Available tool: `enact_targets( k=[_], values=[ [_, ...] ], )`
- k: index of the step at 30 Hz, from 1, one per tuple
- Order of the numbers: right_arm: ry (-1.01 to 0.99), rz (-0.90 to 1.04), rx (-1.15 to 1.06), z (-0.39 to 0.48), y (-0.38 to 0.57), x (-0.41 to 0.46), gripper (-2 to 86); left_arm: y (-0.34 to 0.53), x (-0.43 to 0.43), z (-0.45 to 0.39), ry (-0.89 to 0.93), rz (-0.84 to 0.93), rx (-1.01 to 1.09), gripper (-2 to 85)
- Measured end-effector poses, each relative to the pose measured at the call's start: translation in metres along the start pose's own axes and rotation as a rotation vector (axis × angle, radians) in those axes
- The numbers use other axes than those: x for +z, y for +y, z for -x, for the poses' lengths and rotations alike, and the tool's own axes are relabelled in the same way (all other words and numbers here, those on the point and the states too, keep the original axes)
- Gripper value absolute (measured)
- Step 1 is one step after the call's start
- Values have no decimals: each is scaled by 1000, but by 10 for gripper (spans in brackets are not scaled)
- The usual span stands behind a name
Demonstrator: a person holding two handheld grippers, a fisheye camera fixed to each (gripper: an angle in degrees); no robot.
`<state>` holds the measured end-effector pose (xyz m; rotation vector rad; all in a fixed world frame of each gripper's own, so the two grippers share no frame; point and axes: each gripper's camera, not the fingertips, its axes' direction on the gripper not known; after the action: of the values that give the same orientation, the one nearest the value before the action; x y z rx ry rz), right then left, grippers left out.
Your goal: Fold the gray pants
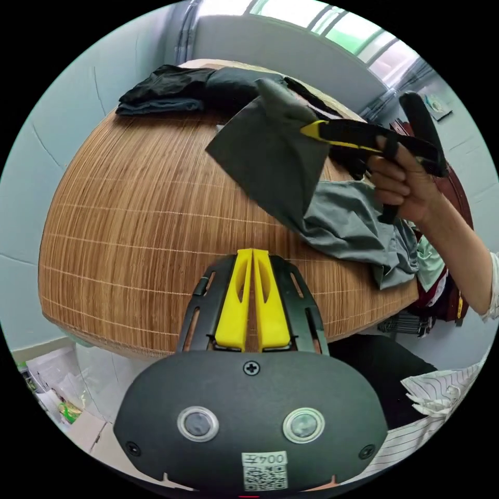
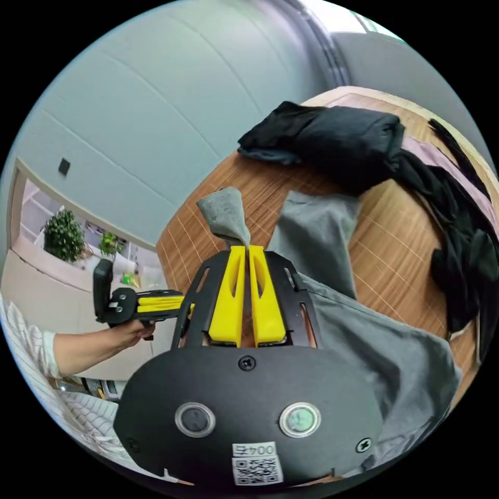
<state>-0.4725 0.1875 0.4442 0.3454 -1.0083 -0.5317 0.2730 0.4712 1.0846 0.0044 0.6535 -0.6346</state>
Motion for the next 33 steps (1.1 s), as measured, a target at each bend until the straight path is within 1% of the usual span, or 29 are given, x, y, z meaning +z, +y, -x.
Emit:
enact_targets(
  k=[2,3,5,7,9,10,11,12,13,14,15,17,21,23,28,29,31,32,33],
  values=[
    [29,-129,108,-45,37,-92,-2,-20,3,-14,-13,-6,63,23],
    [40,-154,136,-58,48,-114,-2,-35,7,-24,-24,-10,101,27],
    [133,-230,253,-106,92,-196,-3,-60,14,-41,-50,-5,178,35],
    [234,-251,335,-142,127,-245,-2,-84,27,-65,-111,17,296,46],
    [329,-259,440,-178,162,-285,0,-114,52,-102,-224,70,489,66],
    [397,-283,513,-201,185,-307,4,-119,59,-111,-262,87,541,71],
    [488,-304,606,-224,209,-324,9,-129,75,-129,-350,121,663,80],
    [524,-306,650,-235,220,-331,11,-135,91,-145,-428,149,790,84],
    [563,-297,737,-257,243,-342,17,-138,99,-152,-463,166,849,86],
    [558,-331,825,-270,266,-353,20,-142,114,-164,-523,200,960,90],
    [532,-364,854,-273,276,-358,21,-146,127,-173,-570,233,1060,93],
    [401,-439,894,-272,309,-363,20,-151,145,-183,-623,283,1198,96],
    [294,-450,906,-253,340,-349,18,-167,179,-202,-659,381,1422,106],
    [244,-448,911,-242,352,-340,17,-174,193,-213,-673,407,1502,110],
    [236,-376,892,-228,358,-330,15,-202,222,-236,-660,461,1634,95],
    [231,-367,883,-225,359,-329,14,-209,228,-240,-645,483,1647,84],
    [233,-362,868,-222,359,-329,13,-218,236,-245,-642,471,1679,41],
    [236,-354,860,-220,359,-330,13,-222,244,-250,-641,495,1697,28],
    [239,-349,859,-219,359,-330,13,-229,251,-256,-608,557,1694,18]
  ],
)
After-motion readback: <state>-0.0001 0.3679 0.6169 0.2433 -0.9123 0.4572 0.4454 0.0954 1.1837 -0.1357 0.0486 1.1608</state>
